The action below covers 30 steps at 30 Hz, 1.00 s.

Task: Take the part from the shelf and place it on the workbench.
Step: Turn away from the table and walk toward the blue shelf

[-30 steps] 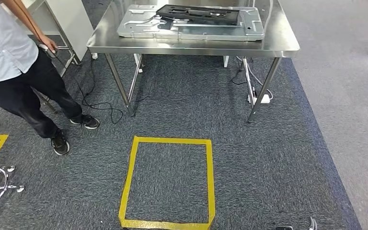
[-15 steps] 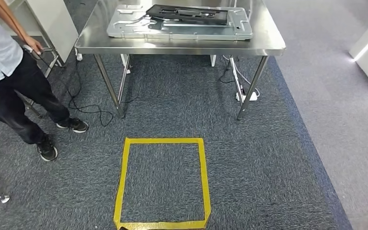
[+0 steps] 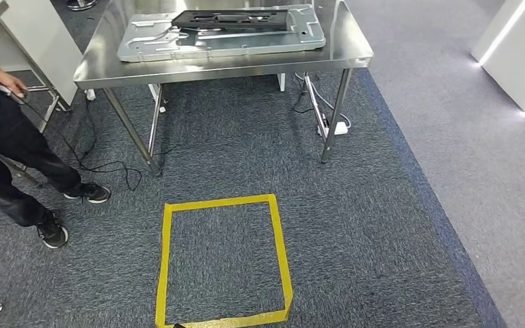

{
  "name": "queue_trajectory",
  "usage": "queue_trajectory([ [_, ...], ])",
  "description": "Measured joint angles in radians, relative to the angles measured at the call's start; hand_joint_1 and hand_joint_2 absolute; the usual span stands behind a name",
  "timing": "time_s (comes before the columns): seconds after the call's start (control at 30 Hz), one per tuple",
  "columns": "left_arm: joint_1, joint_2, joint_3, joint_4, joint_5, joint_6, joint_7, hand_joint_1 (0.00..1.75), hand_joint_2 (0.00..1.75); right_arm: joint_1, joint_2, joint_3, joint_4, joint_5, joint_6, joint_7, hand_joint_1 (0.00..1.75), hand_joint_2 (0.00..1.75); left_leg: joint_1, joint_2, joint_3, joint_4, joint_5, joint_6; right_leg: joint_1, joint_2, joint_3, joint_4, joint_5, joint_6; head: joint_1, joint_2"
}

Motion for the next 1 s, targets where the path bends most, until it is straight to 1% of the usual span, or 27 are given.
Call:
queue_trajectory([
  [0.03, 0.001, 0.000, 0.000, 0.000, 0.001, -0.001, -0.001, 0.00, 0.00, -0.001, 0.000, 0.000, 0.004, 0.005, 0.004, -0.001, 0.00, 0.00, 0.000, -0.003, -0.028, 0.063, -0.024, -0.001, 0.001, 0.006, -0.002, 0.001, 0.001, -0.001, 0.000, 0.000],
  [0.07, 0.002, 0.000, 0.000, 0.000, 0.001, -0.001, -0.002, 0.00, 0.00, -0.002, -0.001, 0.000, 0.007, 0.009, 0.007, -0.001, 0.00, 0.00, 0.000, -0.005, -0.044, 0.098, -0.030, -0.001, 0.003, 0.013, -0.003, 0.003, 0.001, -0.002, 0.000, 0.000],
  [0.1, 0.003, 0.000, 0.000, 0.000, 0.003, -0.001, -0.003, 0.00, 0.00, -0.003, -0.001, 0.000, 0.010, 0.013, 0.009, -0.002, 0.00, 0.00, 0.000, -0.005, -0.040, 0.092, -0.014, 0.001, 0.003, 0.021, -0.003, 0.005, 0.001, -0.002, 0.000, 0.000],
  [0.13, 0.003, 0.000, 0.000, 0.000, 0.004, -0.001, -0.004, 0.00, 0.00, -0.004, -0.001, 0.000, 0.013, 0.017, 0.010, -0.002, 0.00, 0.00, 0.000, -0.008, -0.017, 0.045, 0.019, 0.004, 0.004, 0.029, -0.002, 0.007, 0.001, -0.001, 0.000, 0.000],
  [0.17, 0.003, 0.000, 0.000, 0.000, 0.005, -0.002, -0.004, 0.00, 0.00, -0.006, -0.001, 0.000, 0.016, 0.022, 0.012, -0.002, 0.00, 0.00, 0.000, -0.017, 0.019, -0.029, 0.058, 0.010, 0.004, 0.037, -0.002, 0.008, 0.000, -0.001, 0.000, 0.000],
  [0.2, 0.003, 0.000, 0.000, 0.000, 0.006, -0.003, -0.005, 0.00, 0.00, -0.007, 0.000, 0.001, 0.019, 0.026, 0.014, -0.001, 0.00, 0.00, -0.001, -0.032, 0.051, -0.101, 0.086, 0.015, 0.005, 0.044, -0.003, 0.010, 0.000, 0.002, 0.000, 0.000],
  [0.23, 0.003, 0.001, 0.000, 0.000, 0.005, -0.004, -0.006, 0.00, 0.00, -0.008, 0.001, 0.001, 0.022, 0.030, 0.016, 0.001, 0.00, 0.00, -0.002, -0.045, 0.074, -0.154, 0.104, 0.019, 0.006, 0.050, -0.005, 0.011, 0.001, 0.006, 0.000, 0.000],
  [0.27, 0.003, 0.001, 0.000, 0.000, 0.005, -0.005, -0.007, 0.00, 0.00, -0.009, 0.002, 0.001, 0.025, 0.035, 0.019, 0.005, 0.00, 0.00, -0.004, -0.055, 0.085, -0.182, 0.110, 0.022, 0.005, 0.056, -0.008, 0.012, 0.003, 0.011, 0.000, 0.000],
  [0.3, 0.003, 0.002, 0.000, 0.000, 0.004, -0.008, -0.008, 0.00, 0.00, -0.009, 0.002, 0.002, 0.028, 0.039, 0.022, 0.010, 0.00, 0.00, -0.006, -0.056, 0.085, -0.188, 0.109, 0.024, 0.004, 0.061, -0.011, 0.011, 0.005, 0.018, 0.000, 0.000],
  [0.33, 0.003, 0.001, 0.000, 0.000, 0.004, -0.010, -0.009, 0.00, 0.00, -0.009, 0.003, 0.002, 0.030, 0.044, 0.024, 0.015, 0.00, 0.00, -0.006, -0.050, 0.086, -0.192, 0.113, 0.028, 0.003, 0.067, -0.013, 0.009, 0.008, 0.025, 0.000, 0.000],
  [0.4, 0.003, 0.001, 0.000, 0.000, 0.005, -0.014, -0.010, 0.00, 0.00, -0.008, 0.003, 0.003, 0.034, 0.052, 0.026, 0.025, 0.00, 0.00, -0.002, -0.035, 0.090, -0.203, 0.124, 0.041, 0.003, 0.055, -0.019, 0.022, -0.002, 0.036, 0.001, 0.000],
  [0.43, 0.004, 0.000, 0.000, 0.000, 0.006, -0.016, -0.010, 0.00, 0.00, -0.008, 0.004, 0.003, 0.036, 0.055, 0.027, 0.027, 0.00, 0.00, 0.001, -0.026, 0.091, -0.209, 0.129, 0.048, 0.004, 0.042, -0.032, 0.052, -0.023, 0.041, 0.002, 0.000],
  [0.47, 0.005, 0.000, 0.000, 0.000, 0.006, -0.017, -0.011, 0.00, 0.00, -0.008, 0.004, 0.003, 0.037, 0.057, 0.027, 0.030, 0.00, 0.00, 0.002, -0.017, 0.091, -0.212, 0.131, 0.052, 0.003, 0.025, -0.055, 0.103, -0.055, 0.044, 0.002, 0.000],
  [0.53, 0.008, 0.000, 0.000, 0.000, 0.006, -0.018, -0.011, 0.00, 0.00, -0.008, 0.004, 0.003, 0.040, 0.058, 0.031, 0.035, 0.00, 0.00, 0.000, 0.001, 0.089, -0.212, 0.131, 0.055, 0.000, 0.011, -0.117, 0.233, -0.118, 0.052, 0.002, 0.000],
  [0.57, 0.009, 0.000, 0.000, 0.000, 0.007, -0.018, -0.011, 0.00, 0.00, -0.008, 0.004, 0.003, 0.042, 0.059, 0.036, 0.039, 0.00, 0.00, 0.000, 0.010, 0.088, -0.212, 0.131, 0.055, -0.002, 0.009, -0.136, 0.276, -0.129, 0.055, 0.002, 0.000],
  [0.6, 0.009, 0.000, 0.000, 0.000, 0.007, -0.018, -0.010, 0.00, 0.00, -0.008, 0.004, 0.003, 0.043, 0.059, 0.040, 0.043, 0.00, 0.00, 0.000, 0.019, 0.088, -0.211, 0.130, 0.054, -0.005, 0.007, -0.137, 0.280, -0.119, 0.057, 0.002, 0.000],
  [0.63, 0.009, -0.001, 0.000, 0.000, 0.007, -0.018, -0.010, 0.00, 0.00, -0.007, 0.004, 0.003, 0.045, 0.059, 0.045, 0.046, 0.00, 0.00, 0.000, 0.026, 0.088, -0.210, 0.129, 0.052, -0.007, 0.003, -0.116, 0.243, -0.092, 0.058, 0.003, 0.000],
  [0.67, 0.009, -0.001, 0.000, 0.000, 0.007, -0.018, -0.010, 0.00, 0.00, -0.006, 0.004, 0.003, 0.045, 0.059, 0.048, 0.050, 0.00, 0.00, 0.000, 0.032, 0.090, -0.208, 0.127, 0.050, -0.009, -0.007, -0.078, 0.175, -0.056, 0.058, 0.003, 0.000],
  [0.7, 0.009, -0.002, 0.000, 0.000, 0.007, -0.018, -0.010, 0.00, 0.00, -0.006, 0.004, 0.003, 0.046, 0.059, 0.051, 0.053, 0.00, 0.00, -0.002, 0.038, 0.091, -0.205, 0.124, 0.046, -0.008, -0.022, -0.041, 0.103, -0.029, 0.056, 0.003, 0.000],
  [0.73, 0.009, -0.002, 0.000, 0.000, 0.007, -0.018, -0.010, 0.00, 0.00, -0.006, 0.004, 0.003, 0.046, 0.060, 0.054, 0.056, 0.00, 0.00, -0.004, 0.043, 0.092, -0.202, 0.120, 0.040, -0.006, -0.031, -0.012, 0.047, -0.011, 0.051, 0.002, 0.000],
  [0.77, 0.008, -0.002, 0.000, 0.000, 0.007, -0.018, -0.010, 0.00, 0.00, -0.007, 0.004, 0.003, 0.047, 0.062, 0.058, 0.059, 0.00, 0.00, -0.006, 0.047, 0.092, -0.200, 0.118, 0.035, -0.003, -0.038, 0.002, 0.016, -0.005, 0.046, 0.002, 0.000],
  [0.83, 0.007, -0.003, 0.000, 0.000, 0.007, -0.018, -0.011, 0.00, 0.00, -0.007, 0.004, 0.003, 0.049, 0.064, 0.064, 0.064, 0.00, 0.00, -0.008, 0.056, 0.095, -0.200, 0.116, 0.023, 0.002, -0.029, 0.001, 0.007, -0.004, 0.035, 0.001, 0.000],
  [0.87, 0.006, -0.003, 0.000, 0.000, 0.007, -0.018, -0.011, 0.00, 0.00, -0.006, 0.004, 0.003, 0.050, 0.065, 0.066, 0.066, 0.00, 0.00, -0.007, 0.057, 0.095, -0.199, 0.114, 0.017, 0.001, -0.024, 0.001, 0.005, -0.003, 0.029, 0.001, 0.000],
  [0.9, 0.005, -0.003, 0.000, 0.000, 0.007, -0.018, -0.012, 0.00, 0.00, -0.006, 0.004, 0.003, 0.051, 0.065, 0.069, 0.067, 0.00, 0.00, -0.005, 0.050, 0.093, -0.191, 0.105, 0.011, -0.001, -0.019, 0.001, 0.003, 0.000, 0.022, 0.001, 0.000],
  [0.93, 0.004, -0.003, 0.000, 0.000, 0.007, -0.018, -0.012, 0.00, 0.00, -0.007, 0.005, 0.003, 0.051, 0.065, 0.072, 0.069, 0.00, 0.00, -0.004, 0.037, 0.084, -0.167, 0.086, 0.006, -0.003, -0.015, 0.002, 0.000, 0.003, 0.016, 0.001, 0.000],
  [0.97, 0.004, -0.003, 0.000, 0.000, 0.007, -0.018, -0.013, 0.00, 0.00, -0.007, 0.005, 0.003, 0.051, 0.065, 0.075, 0.069, 0.00, 0.00, -0.002, 0.021, 0.064, -0.121, 0.056, 0.002, -0.005, -0.010, 0.001, -0.003, 0.005, 0.010, 0.001, 0.000],
  [1.0, 0.005, -0.003, 0.000, 0.000, 0.007, -0.018, -0.013, 0.00, 0.00, -0.008, 0.005, 0.003, 0.051, 0.065, 0.078, 0.069, 0.00, 0.00, -0.001, 0.007, 0.036, -0.056, 0.019, 0.000, -0.004, -0.005, -0.001, -0.002, 0.007, 0.007, 0.000, 0.000],
])
